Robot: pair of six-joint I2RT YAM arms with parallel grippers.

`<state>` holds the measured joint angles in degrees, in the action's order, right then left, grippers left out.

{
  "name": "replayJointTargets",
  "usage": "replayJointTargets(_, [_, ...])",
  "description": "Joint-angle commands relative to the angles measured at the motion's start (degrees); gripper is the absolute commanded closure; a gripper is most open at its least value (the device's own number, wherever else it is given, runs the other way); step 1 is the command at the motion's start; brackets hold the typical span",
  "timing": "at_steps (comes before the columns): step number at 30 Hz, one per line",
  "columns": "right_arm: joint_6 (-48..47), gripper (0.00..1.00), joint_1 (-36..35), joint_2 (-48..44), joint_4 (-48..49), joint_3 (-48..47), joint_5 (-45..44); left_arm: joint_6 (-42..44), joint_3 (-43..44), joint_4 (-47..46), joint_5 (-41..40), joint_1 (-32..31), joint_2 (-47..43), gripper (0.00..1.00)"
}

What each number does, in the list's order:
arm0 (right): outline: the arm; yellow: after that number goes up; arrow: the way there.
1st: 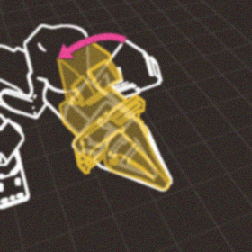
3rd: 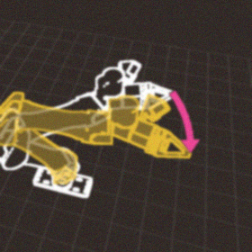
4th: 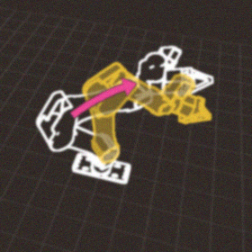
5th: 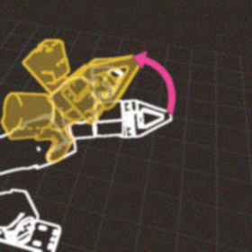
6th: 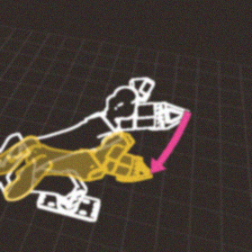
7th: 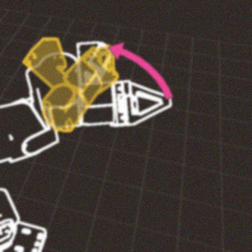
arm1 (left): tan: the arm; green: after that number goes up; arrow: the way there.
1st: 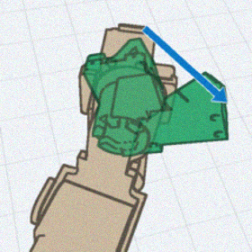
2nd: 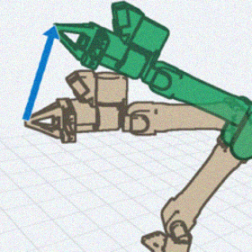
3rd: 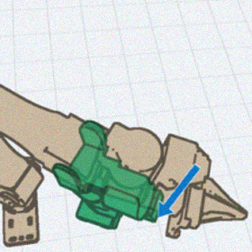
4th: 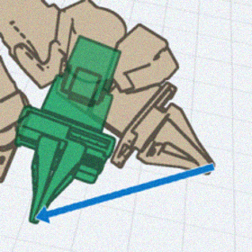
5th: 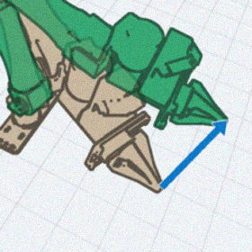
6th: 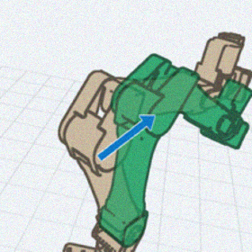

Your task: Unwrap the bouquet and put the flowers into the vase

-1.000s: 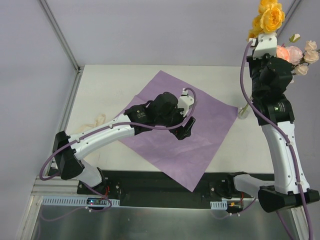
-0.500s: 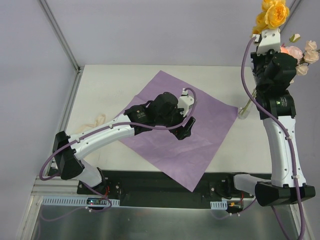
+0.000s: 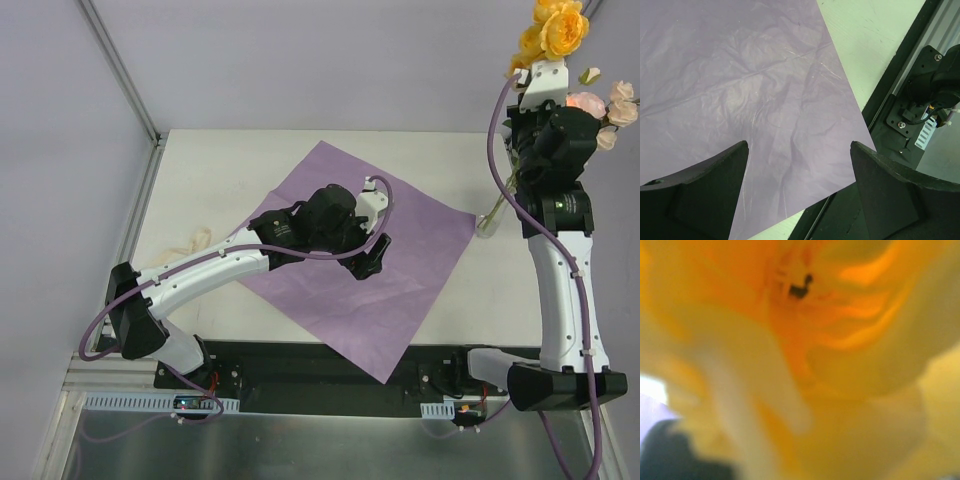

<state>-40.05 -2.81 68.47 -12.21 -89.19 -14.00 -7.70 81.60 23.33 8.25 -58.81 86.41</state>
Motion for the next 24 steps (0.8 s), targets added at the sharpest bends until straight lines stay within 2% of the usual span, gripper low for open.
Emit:
replayJointTargets(1, [0.5, 0.99, 0.52, -0.44, 3.5, 1.64, 1.17, 0.5, -0.3, -0.66, -0.87, 0.36, 0.07, 0.18])
replayJointTargets(10, [0.85, 0.99, 0.61, -0.79, 5.09, 5.07, 0.29, 0.41, -0.3, -0.66, -0.34, 0.36, 0.6, 0.18])
replayJointTargets(24, [5.68, 0.99, 2.63, 0.53, 7.9, 9.38, 4.24, 0.5, -0.39, -0.66, -0.69, 0.36, 1.65, 0.18])
